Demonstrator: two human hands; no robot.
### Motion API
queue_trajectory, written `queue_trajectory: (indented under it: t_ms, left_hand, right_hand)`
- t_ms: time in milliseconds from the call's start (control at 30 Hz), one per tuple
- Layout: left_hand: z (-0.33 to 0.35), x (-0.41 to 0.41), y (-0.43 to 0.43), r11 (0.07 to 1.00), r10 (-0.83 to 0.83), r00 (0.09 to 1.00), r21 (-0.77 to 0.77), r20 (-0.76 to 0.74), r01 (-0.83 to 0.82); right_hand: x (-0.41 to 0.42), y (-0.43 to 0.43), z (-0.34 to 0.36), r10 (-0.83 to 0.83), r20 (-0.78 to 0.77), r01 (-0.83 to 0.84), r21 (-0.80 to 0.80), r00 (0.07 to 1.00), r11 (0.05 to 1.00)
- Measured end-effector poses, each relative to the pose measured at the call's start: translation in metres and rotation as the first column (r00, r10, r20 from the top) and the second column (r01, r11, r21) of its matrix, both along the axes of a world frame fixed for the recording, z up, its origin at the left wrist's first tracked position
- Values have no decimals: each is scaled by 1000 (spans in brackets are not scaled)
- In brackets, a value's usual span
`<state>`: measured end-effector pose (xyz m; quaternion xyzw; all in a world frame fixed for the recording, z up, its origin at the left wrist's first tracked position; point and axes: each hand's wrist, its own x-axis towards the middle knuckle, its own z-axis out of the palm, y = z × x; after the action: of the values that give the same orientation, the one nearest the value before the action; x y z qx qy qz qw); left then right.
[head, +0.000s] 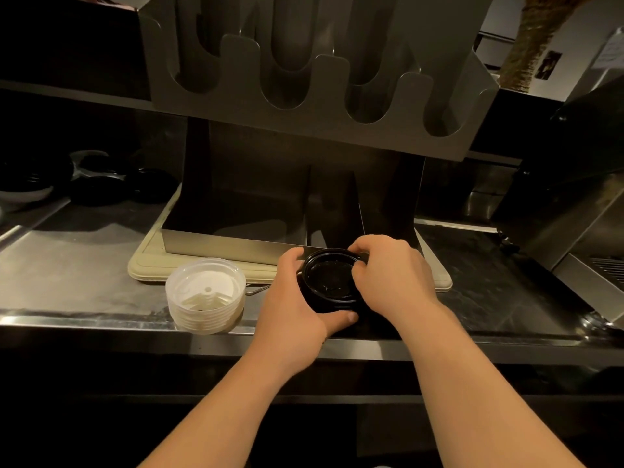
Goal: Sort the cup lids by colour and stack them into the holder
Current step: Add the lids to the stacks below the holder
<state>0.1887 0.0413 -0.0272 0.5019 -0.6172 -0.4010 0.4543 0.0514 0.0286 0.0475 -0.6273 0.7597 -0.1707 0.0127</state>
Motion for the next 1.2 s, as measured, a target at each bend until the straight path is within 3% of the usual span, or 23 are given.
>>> queue_trajectory:
  t_ms: [333,600,733,867,967,1067,1200]
  left_hand:
    - [3,8,-8,998,-62,995,2,81,62]
    - [5,9,-8,996,-93,985,9,143,93]
    - [8,12,-10,994,-107,983,1,149,108]
    - [12,13,-8,992,-127,983,24,136,125]
    - [15,15,-6,990,-140,980,45,143,135]
    - [16,14,-3,990,-142,978,25,156,140]
    - [21,12,1,990,-138,974,34,183,134]
  right_hand:
    - [-13,-7,-7,190,47,-189,-12,981,982]
    - [-7,-8,-13,123,-59,-126,-53,991,991]
    - [-15,-10,-11,187,180,-189,-7,966,982]
    - [-14,-8,0,203,91,-203,0,975,979]
    - [-3,2,5,267,110,-262,-58,957,963]
    - [13,16,-3,414,55,-418,140,908,898]
    - [16,19,-11,425,-46,-396,284,904,873]
